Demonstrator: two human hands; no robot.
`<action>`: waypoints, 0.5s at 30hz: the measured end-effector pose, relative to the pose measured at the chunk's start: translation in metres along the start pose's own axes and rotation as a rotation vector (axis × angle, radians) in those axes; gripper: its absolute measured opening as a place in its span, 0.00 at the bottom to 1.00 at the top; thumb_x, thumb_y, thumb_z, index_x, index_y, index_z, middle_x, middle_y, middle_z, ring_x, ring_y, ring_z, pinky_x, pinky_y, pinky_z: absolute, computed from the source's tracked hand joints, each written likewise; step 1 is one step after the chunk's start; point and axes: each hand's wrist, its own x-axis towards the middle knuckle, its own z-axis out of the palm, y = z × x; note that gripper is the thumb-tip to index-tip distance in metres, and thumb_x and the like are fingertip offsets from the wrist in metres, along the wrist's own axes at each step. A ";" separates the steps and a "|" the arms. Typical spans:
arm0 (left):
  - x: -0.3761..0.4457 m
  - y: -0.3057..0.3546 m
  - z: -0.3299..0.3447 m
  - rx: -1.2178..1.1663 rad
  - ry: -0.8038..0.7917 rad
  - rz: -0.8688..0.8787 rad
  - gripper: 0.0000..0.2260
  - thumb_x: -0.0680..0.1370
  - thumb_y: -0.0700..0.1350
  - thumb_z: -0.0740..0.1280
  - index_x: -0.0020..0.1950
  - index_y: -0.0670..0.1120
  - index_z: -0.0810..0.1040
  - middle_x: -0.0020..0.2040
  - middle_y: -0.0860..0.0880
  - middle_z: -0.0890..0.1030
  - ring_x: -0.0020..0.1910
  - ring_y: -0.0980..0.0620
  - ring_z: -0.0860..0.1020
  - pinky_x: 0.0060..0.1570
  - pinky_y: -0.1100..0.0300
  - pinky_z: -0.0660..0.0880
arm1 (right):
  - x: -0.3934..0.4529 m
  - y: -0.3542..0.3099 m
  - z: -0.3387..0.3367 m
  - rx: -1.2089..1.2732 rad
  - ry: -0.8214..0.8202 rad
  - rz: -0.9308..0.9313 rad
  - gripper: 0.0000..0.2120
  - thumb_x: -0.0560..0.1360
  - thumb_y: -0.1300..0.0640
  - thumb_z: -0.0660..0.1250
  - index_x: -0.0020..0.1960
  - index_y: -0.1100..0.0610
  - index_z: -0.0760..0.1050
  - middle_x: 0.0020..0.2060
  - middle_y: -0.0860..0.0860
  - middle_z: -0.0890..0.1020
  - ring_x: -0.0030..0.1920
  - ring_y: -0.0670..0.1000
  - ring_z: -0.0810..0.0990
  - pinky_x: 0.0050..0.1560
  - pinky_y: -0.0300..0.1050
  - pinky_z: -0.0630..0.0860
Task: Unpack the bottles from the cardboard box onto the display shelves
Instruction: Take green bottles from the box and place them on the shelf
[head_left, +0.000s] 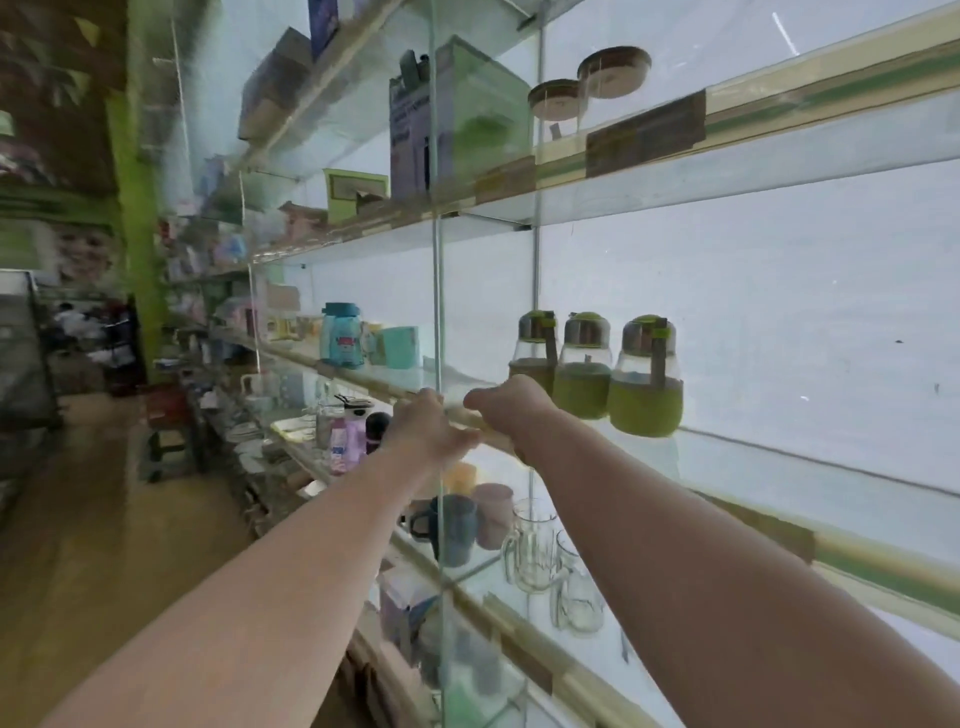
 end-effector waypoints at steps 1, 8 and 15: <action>-0.007 -0.016 -0.009 0.004 0.007 -0.032 0.27 0.74 0.51 0.69 0.70 0.44 0.66 0.63 0.45 0.75 0.61 0.46 0.74 0.54 0.59 0.70 | -0.005 0.001 0.017 -0.008 -0.016 0.009 0.17 0.77 0.58 0.64 0.63 0.65 0.73 0.44 0.55 0.78 0.46 0.50 0.71 0.39 0.40 0.71; -0.074 -0.131 -0.030 0.025 0.001 -0.336 0.26 0.77 0.52 0.66 0.71 0.44 0.66 0.68 0.44 0.70 0.65 0.45 0.70 0.56 0.58 0.69 | -0.035 0.044 0.141 -0.116 -0.327 0.044 0.13 0.77 0.55 0.63 0.59 0.59 0.72 0.41 0.53 0.72 0.36 0.50 0.70 0.36 0.38 0.67; -0.131 -0.229 0.039 0.017 -0.068 -0.705 0.27 0.75 0.53 0.67 0.72 0.45 0.66 0.68 0.44 0.69 0.62 0.45 0.72 0.50 0.59 0.69 | -0.053 0.159 0.238 -0.217 -0.650 0.233 0.22 0.78 0.52 0.62 0.66 0.63 0.70 0.59 0.57 0.77 0.61 0.57 0.76 0.61 0.48 0.74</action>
